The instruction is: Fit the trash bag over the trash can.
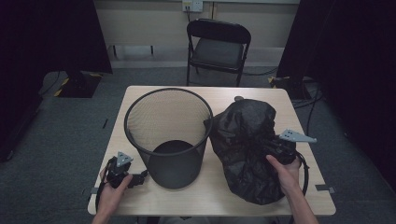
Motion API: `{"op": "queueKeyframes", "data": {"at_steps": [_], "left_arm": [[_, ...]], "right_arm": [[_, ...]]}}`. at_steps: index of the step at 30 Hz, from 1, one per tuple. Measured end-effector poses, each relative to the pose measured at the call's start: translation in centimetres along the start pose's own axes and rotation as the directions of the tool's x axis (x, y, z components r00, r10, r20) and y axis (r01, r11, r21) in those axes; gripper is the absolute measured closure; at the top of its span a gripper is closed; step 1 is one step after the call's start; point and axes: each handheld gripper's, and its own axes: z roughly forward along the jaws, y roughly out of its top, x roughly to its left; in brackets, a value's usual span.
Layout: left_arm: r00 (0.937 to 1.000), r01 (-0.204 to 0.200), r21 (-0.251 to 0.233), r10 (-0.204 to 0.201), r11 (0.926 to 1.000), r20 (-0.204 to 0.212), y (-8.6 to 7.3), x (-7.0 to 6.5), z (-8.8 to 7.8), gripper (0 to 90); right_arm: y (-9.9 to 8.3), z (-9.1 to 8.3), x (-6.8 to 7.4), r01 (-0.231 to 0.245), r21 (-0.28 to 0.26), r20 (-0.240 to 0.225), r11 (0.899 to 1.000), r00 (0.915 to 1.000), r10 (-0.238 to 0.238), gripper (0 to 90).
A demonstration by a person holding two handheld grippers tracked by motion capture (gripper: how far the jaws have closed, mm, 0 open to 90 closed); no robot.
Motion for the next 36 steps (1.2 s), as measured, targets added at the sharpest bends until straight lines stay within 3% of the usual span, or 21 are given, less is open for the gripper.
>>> {"op": "queueKeyframes", "data": {"at_steps": [13, 36], "left_arm": [[1.0, -0.001, 0.0, 0.001, 1.0, 0.0, 0.0, 0.0, 0.0, 11.2], [0.9999, 0.006, -0.006, -0.006, 1.0, -0.013, 0.0, 0.5, -0.1, 15.1]], "right_arm": [[1.8, -1.2, 1.2, 0.032, -0.065, -0.028, 0.997, 0.999, -0.034, 82.8], [5.6, -3.6, 3.2, 0.049, -0.208, -0.083, 0.977, 0.9942, -0.068, 82.9]]}}
